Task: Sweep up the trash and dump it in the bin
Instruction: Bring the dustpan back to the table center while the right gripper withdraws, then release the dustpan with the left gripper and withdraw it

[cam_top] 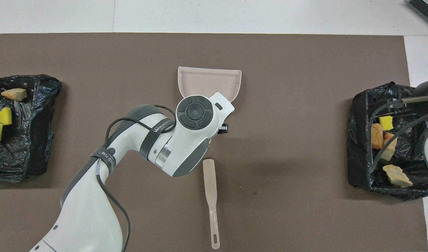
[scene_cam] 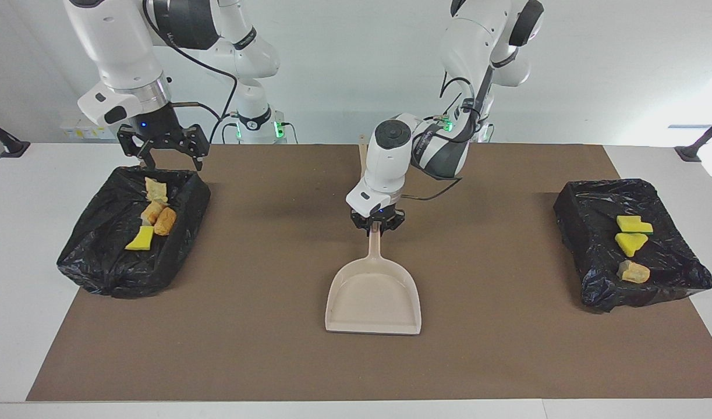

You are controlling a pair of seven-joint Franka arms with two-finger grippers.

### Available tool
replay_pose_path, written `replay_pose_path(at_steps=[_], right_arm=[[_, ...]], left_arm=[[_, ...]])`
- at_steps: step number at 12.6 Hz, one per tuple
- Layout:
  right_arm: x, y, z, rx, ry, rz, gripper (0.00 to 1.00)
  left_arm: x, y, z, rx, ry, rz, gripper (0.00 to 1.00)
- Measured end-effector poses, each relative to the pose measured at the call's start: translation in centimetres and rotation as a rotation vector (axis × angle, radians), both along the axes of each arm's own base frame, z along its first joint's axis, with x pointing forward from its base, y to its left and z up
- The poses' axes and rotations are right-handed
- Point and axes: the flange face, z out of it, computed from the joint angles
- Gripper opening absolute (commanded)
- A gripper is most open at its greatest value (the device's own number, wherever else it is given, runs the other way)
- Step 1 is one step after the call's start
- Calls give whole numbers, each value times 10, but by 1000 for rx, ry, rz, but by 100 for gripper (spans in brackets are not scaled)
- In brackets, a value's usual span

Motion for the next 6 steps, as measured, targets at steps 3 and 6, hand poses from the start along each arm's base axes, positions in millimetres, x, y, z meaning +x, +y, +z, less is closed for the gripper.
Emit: replay_pose_path(at_steps=[3, 6], right_arm=[[-1, 1, 1, 8, 3, -13, 100], [-3, 4, 1, 34, 11, -33, 100]], left_arm=[[6, 7, 6, -3, -13, 21, 100], [33, 55, 47, -4, -43, 105, 100]])
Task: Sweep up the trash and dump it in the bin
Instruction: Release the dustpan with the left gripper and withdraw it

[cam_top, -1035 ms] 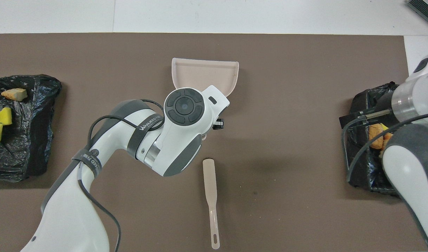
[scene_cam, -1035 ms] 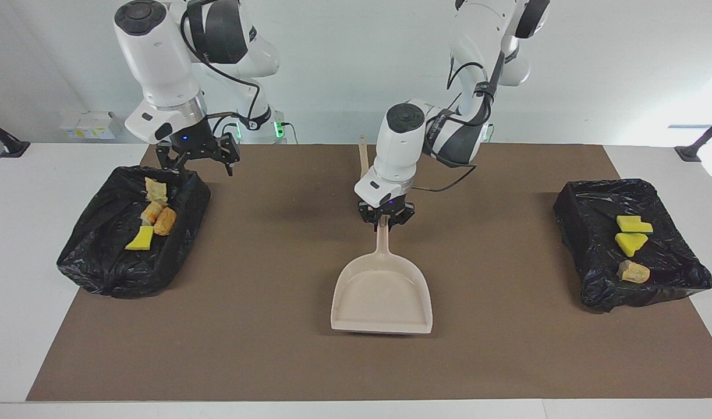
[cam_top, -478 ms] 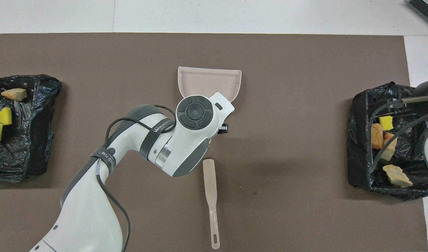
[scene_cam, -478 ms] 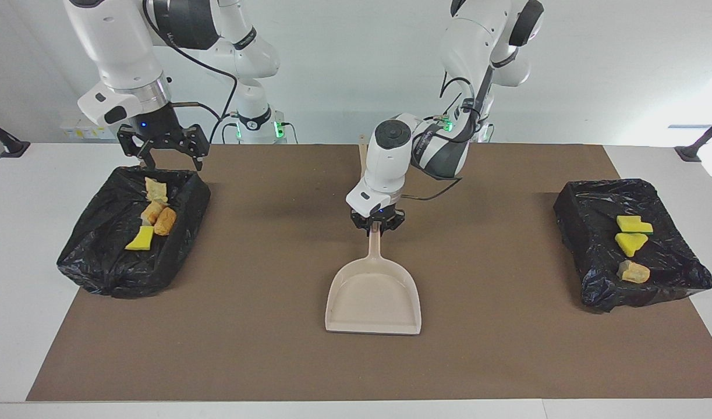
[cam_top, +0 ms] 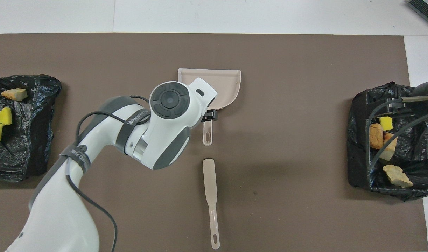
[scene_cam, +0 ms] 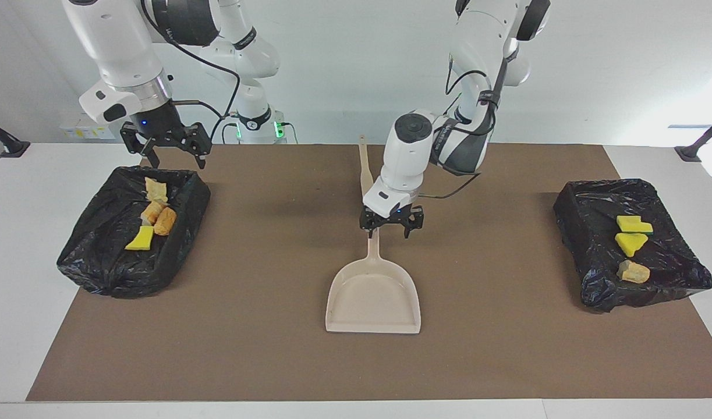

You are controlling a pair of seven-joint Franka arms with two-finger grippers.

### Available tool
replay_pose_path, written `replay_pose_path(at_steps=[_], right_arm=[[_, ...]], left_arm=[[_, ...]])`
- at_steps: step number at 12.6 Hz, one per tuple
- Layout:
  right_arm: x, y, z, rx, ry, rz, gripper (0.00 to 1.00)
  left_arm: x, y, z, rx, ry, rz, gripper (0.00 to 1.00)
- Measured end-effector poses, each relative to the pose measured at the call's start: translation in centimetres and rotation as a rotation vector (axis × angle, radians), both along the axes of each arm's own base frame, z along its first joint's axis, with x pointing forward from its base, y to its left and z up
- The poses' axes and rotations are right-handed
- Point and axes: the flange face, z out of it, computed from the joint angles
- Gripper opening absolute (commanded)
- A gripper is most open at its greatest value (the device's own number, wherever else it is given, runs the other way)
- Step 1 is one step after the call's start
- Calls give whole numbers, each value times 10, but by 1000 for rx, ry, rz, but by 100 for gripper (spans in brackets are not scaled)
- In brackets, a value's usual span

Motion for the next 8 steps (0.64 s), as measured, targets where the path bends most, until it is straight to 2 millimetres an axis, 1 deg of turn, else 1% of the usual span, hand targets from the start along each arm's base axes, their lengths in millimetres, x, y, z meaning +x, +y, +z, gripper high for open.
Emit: replay_pose_path(at_steps=[2, 4, 8], right_arm=[[-2, 1, 1, 5, 8, -2, 100], [-3, 2, 1, 5, 8, -15, 100], [-3, 3, 1, 6, 7, -52, 100]], left_arm=[[15, 42, 28, 6, -8, 62, 100], [25, 81, 50, 21, -1, 103, 100], [31, 156, 86, 73, 34, 0, 100]])
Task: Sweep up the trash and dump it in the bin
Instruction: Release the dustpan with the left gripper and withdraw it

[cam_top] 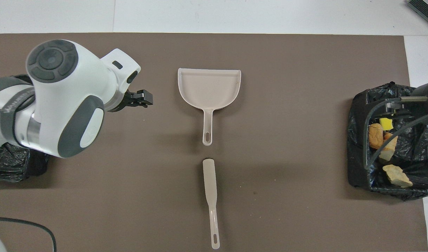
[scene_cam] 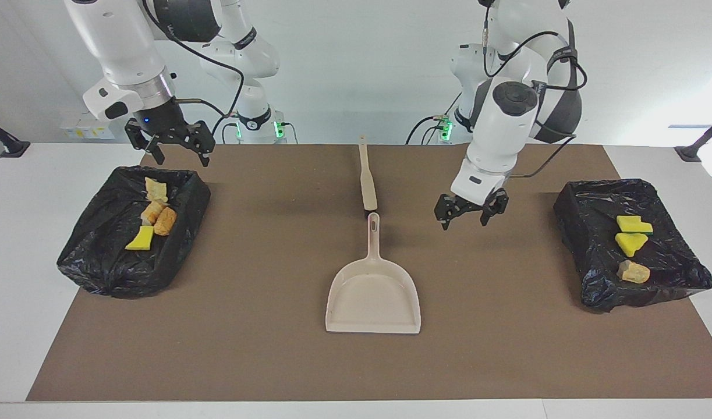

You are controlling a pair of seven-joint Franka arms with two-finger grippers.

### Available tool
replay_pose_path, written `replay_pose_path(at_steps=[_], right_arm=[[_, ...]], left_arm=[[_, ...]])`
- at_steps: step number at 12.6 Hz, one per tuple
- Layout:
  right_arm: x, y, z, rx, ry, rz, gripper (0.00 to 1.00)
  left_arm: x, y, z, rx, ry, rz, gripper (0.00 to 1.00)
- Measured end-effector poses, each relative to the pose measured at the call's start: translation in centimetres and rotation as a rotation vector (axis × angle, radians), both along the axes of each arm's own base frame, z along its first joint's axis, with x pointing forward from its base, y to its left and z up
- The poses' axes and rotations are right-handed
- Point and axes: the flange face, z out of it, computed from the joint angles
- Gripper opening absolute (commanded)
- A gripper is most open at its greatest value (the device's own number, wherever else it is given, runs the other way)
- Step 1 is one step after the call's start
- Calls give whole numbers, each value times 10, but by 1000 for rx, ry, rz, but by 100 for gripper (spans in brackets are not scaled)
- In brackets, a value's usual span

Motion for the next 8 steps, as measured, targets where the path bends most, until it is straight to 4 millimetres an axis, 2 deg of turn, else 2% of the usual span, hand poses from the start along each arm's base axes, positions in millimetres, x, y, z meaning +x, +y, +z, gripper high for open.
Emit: replay_pose_path(at_steps=[4, 8], right_arm=[[0, -1, 0, 0, 0, -4, 100], [0, -1, 0, 0, 0, -4, 100]], left_arm=[[-1, 54, 27, 22, 13, -83, 100], [-16, 110, 66, 43, 39, -138, 100]])
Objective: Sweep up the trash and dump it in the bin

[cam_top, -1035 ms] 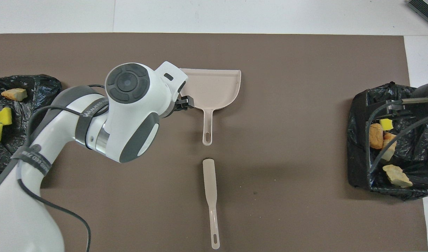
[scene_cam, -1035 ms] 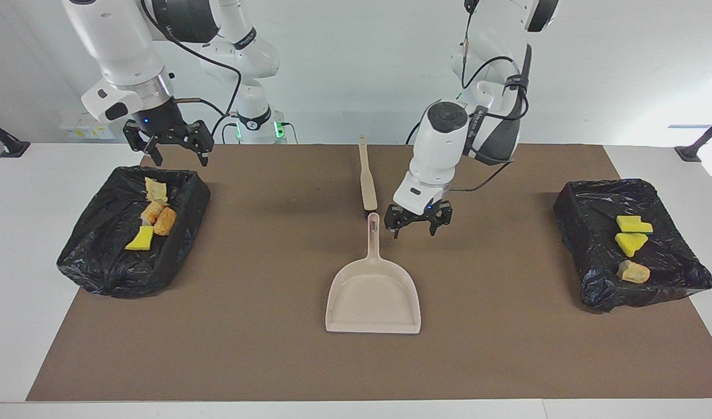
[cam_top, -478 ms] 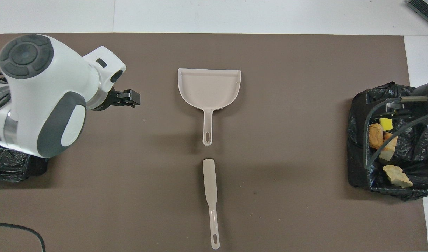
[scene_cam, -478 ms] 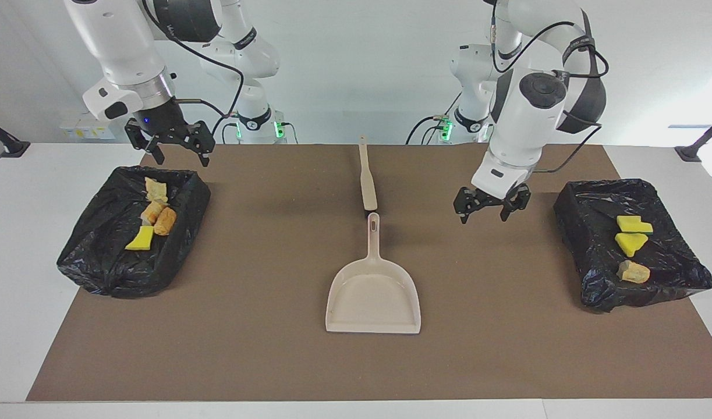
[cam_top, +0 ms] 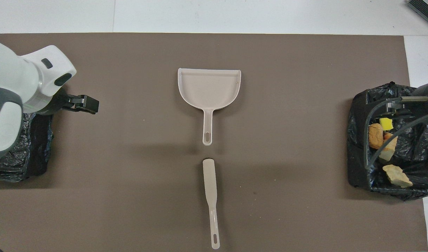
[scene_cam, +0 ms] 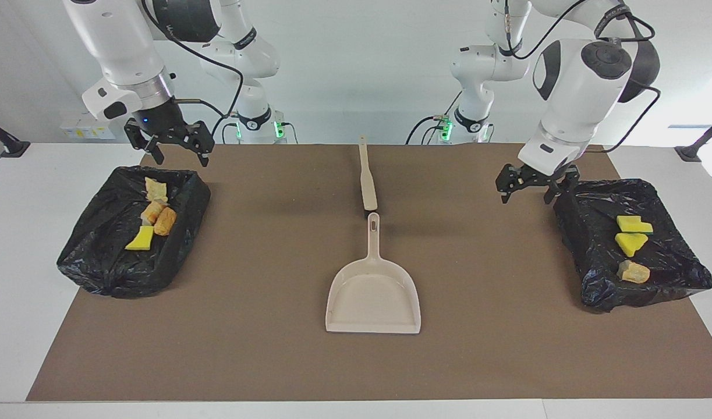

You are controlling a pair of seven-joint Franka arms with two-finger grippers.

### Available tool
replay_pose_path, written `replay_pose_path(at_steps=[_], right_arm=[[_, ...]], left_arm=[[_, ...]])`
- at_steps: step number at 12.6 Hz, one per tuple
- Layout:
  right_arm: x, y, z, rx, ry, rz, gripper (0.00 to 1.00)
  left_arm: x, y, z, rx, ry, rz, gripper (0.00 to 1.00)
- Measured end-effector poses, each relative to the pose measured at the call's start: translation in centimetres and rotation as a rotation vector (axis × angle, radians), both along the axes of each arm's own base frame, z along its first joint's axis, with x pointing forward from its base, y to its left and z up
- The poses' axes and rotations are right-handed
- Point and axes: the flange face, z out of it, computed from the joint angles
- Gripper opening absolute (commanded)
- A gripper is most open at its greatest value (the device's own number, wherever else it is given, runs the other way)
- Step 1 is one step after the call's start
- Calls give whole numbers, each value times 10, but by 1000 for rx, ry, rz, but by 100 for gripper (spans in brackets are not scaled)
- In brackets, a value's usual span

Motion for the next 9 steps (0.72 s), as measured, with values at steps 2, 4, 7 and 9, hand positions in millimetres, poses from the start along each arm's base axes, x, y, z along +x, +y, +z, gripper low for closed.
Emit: replay_pose_path(at_steps=[2, 4, 7, 9], right_arm=[[0, 0, 0, 0, 0, 0, 100], [0, 0, 0, 0, 0, 0, 100], [0, 0, 0, 0, 0, 0, 100], [0, 0, 0, 0, 0, 0, 100]], left_arm=[[-14, 23, 25, 3, 1, 1, 100], [-31, 40, 49, 4, 3, -11, 100], [-51, 57, 79, 2, 8, 4, 100], [-64, 64, 108, 4, 30, 18, 100]])
